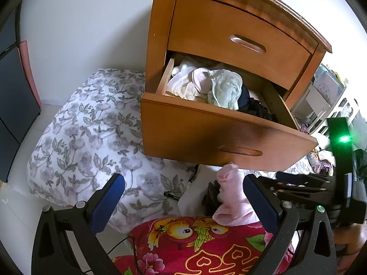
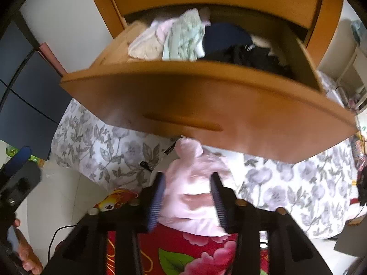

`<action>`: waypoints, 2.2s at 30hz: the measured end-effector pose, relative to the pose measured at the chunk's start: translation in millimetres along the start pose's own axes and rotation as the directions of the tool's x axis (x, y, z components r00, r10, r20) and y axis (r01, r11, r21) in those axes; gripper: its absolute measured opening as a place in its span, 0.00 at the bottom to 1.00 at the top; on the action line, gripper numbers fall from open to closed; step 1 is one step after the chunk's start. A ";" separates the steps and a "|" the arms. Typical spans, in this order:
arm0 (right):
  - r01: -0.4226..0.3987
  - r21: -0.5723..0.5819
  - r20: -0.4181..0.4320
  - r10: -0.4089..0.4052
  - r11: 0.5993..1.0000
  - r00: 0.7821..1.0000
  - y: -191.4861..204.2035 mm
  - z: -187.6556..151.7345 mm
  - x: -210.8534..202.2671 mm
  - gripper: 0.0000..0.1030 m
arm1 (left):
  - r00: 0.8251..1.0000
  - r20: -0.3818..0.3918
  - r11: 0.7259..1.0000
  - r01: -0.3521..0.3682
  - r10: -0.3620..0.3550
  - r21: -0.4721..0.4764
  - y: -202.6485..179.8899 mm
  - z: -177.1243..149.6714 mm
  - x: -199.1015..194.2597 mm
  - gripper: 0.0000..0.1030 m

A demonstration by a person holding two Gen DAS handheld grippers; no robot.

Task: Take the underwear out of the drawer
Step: 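Lower the pink shirt onto the bed and open the right gripper, then move the open right gripper into the drawer over the pale green lace garment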

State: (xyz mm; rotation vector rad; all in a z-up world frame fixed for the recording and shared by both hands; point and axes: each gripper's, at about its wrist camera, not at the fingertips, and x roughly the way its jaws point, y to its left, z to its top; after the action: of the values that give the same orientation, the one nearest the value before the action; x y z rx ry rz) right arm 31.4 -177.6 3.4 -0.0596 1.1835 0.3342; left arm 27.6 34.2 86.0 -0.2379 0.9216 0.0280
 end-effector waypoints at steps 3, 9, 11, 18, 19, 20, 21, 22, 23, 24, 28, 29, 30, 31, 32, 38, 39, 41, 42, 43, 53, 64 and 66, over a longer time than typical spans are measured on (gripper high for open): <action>0.011 0.011 0.027 -0.012 1.000 1.000 -6.2 0.1 -11.2 0.62 | 1.000 -0.012 1.000 0.000 0.000 0.002 -0.8 -0.2 2.8 1.00; 0.019 0.040 0.066 -0.022 0.999 0.998 -20.7 -2.7 -26.4 0.78 | 0.999 -0.033 1.000 -0.014 0.014 0.006 -1.2 -0.9 7.6 0.99; 0.021 0.042 0.078 -0.024 0.999 0.997 -25.3 -4.2 -31.0 0.83 | 0.999 -0.037 1.000 -0.017 0.017 0.000 -0.5 -1.1 8.5 0.99; 0.022 0.081 0.130 -0.032 0.996 0.991 -44.4 -9.1 -46.7 1.00 | 0.998 -0.036 0.999 -0.042 0.041 -0.018 0.1 -1.2 9.7 1.00; 0.023 0.081 0.134 -0.034 0.996 0.990 -46.1 -10.0 -48.3 1.00 | 0.999 -0.031 0.999 -0.043 0.042 -0.021 -0.3 -1.4 9.6 1.00; 0.023 0.079 0.139 -0.034 0.997 0.990 -47.4 -10.8 -50.1 1.00 | 0.999 -0.025 0.999 -0.046 0.045 -0.023 -0.7 -1.5 9.4 1.00; 0.023 0.074 0.146 -0.034 0.997 0.989 -48.3 -12.0 -52.4 1.00 | 0.998 -0.016 0.998 -0.053 0.053 -0.022 -1.7 -1.8 9.5 1.00; 0.023 0.070 0.154 -0.034 0.997 0.988 -49.0 -13.2 -54.2 1.00 | 0.998 -0.009 0.998 -0.061 0.061 -0.018 -2.9 -1.8 10.0 1.00; 0.023 0.066 0.163 -0.033 0.998 0.986 -50.1 -14.3 -56.5 1.00 | 0.997 -0.001 0.997 -0.071 0.071 -0.011 -4.9 -2.1 11.0 1.00; 0.024 0.065 0.170 -0.035 0.998 0.985 -51.6 -15.3 -58.6 1.00 | 0.997 0.001 0.997 -0.074 0.074 -0.006 -6.3 -2.2 12.2 1.00; 0.035 0.073 0.191 -0.049 0.997 0.980 -59.5 -18.2 -66.3 1.00 | 0.999 -0.010 0.999 -0.053 0.053 0.007 -12.0 -1.7 18.9 1.00; 0.043 0.076 0.200 -0.057 0.996 0.978 -62.1 -18.3 -68.9 1.00 | 0.999 -0.013 0.999 -0.050 0.050 0.012 -13.7 -1.1 20.6 1.00; 0.048 0.081 0.212 -0.065 0.996 0.975 -64.5 -18.4 -72.4 1.00 | 0.999 -0.013 0.999 -0.047 0.047 0.020 -15.6 0.0 22.4 1.00; 0.052 0.086 0.230 -0.071 0.995 0.971 -67.6 -18.2 -77.4 1.00 | 0.999 -0.010 0.999 -0.045 0.045 0.022 -17.0 0.5 23.0 1.00; 0.053 0.090 0.243 -0.074 0.995 0.967 -70.0 -17.4 -81.0 1.00 | 0.999 -0.004 0.999 -0.041 0.041 0.022 -18.0 1.5 23.1 1.00; 0.092 0.076 0.325 -0.112 0.993 0.939 -78.9 -4.9 -105.8 1.00 | 0.999 0.050 1.000 -0.018 0.017 0.020 -19.0 11.4 23.0 1.00; 0.097 0.072 0.332 -0.115 0.993 0.936 -79.8 -2.7 -108.4 1.00 | 0.998 0.059 1.000 -0.018 0.017 0.022 -19.2 12.8 23.2 1.00; 0.090 0.067 0.349 -0.108 0.994 0.931 -81.4 5.3 -113.5 1.00 | 0.997 0.077 1.000 -0.017 0.015 0.026 -19.3 16.8 23.7 1.00; 0.082 0.066 0.354 -0.100 0.994 0.930 -81.8 8.4 -115.1 1.00 | 0.997 0.079 1.000 -0.012 0.010 0.024 -18.7 19.1 24.4 1.00; 0.076 0.063 0.357 -0.094 0.995 0.929 -81.9 11.4 -116.1 1.00 | 0.997 0.079 1.000 -0.004 0.002 0.020 -17.6 20.9 25.0 1.00; 0.059 0.014 0.325 -0.060 0.998 0.944 -71.5 47.1 -95.3 1.00 | 0.999 0.042 1.000 0.001 -0.002 0.020 -10.9 28.9 40.0 1.00; 0.029 0.000 0.242 -0.028 1.000 0.970 -54.9 66.8 -56.2 1.00 | 1.000 0.007 1.000 -0.003 0.003 0.006 3.3 27.6 56.0 1.00; 0.027 -0.006 0.239 -0.025 1.000 0.971 -51.3 71.4 -52.3 1.00 | 1.000 0.011 1.000 -0.006 0.006 0.005 5.5 28.1 57.1 1.00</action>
State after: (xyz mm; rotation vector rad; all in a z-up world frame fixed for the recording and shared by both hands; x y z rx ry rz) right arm 92.7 -222.4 72.0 -0.0414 0.9419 0.3144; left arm 83.6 41.2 56.1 -0.2300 0.9118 0.0326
